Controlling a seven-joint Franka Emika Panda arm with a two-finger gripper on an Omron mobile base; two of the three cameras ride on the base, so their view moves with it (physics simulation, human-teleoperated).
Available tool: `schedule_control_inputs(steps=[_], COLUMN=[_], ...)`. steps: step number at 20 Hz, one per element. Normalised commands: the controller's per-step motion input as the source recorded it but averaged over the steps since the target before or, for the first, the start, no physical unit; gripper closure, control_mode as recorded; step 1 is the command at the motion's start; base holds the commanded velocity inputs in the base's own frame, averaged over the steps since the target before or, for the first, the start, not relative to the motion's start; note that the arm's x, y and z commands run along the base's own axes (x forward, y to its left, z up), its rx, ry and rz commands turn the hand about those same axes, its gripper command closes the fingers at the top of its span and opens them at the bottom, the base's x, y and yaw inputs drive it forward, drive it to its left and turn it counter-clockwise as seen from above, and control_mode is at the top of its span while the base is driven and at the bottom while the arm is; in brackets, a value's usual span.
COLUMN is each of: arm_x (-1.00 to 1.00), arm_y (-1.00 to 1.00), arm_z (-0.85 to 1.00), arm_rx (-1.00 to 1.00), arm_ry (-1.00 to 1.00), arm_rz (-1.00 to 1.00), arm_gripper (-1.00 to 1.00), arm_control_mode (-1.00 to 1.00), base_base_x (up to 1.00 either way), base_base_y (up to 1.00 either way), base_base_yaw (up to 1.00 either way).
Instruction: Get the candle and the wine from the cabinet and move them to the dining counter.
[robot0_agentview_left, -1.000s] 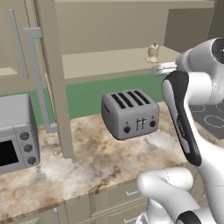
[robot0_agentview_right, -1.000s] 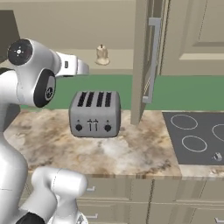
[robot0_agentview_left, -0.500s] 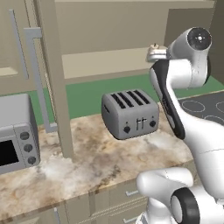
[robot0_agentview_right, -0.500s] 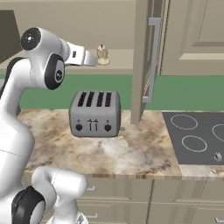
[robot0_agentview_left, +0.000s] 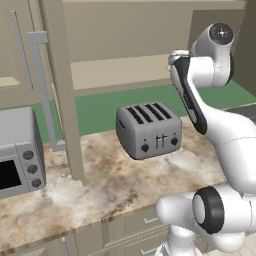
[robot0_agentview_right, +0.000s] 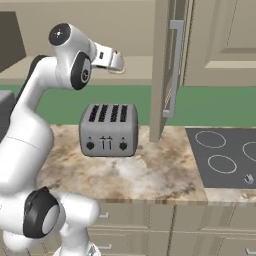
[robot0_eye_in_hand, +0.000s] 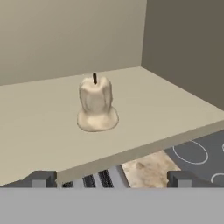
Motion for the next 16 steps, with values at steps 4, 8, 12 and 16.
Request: schedule_control_inputs(steps=[4,8,12,16], arm_x=[0.43,0.37,0.23,0.14], arm_y=[-0.12,-0.01,0.0,0.0], arm_z=[-0.01,-0.08,-0.05,-0.14], arm_rx=[0.01,0.0,0.0,0.0], arm_ry=[0.08,0.05,0.0,0.0], arm_rz=[0.0,0.0,0.0,0.0], arm_gripper=[-1.0,-1.0,-1.0,-1.0], arm_control_mode=[-1.0,-1.0,-1.0,-1.0], base_base_x=[0.0,0.0,0.0,0.0], base_base_y=[0.0,0.0,0.0,0.0], base_base_yaw=[0.0,0.0,0.0,0.0])
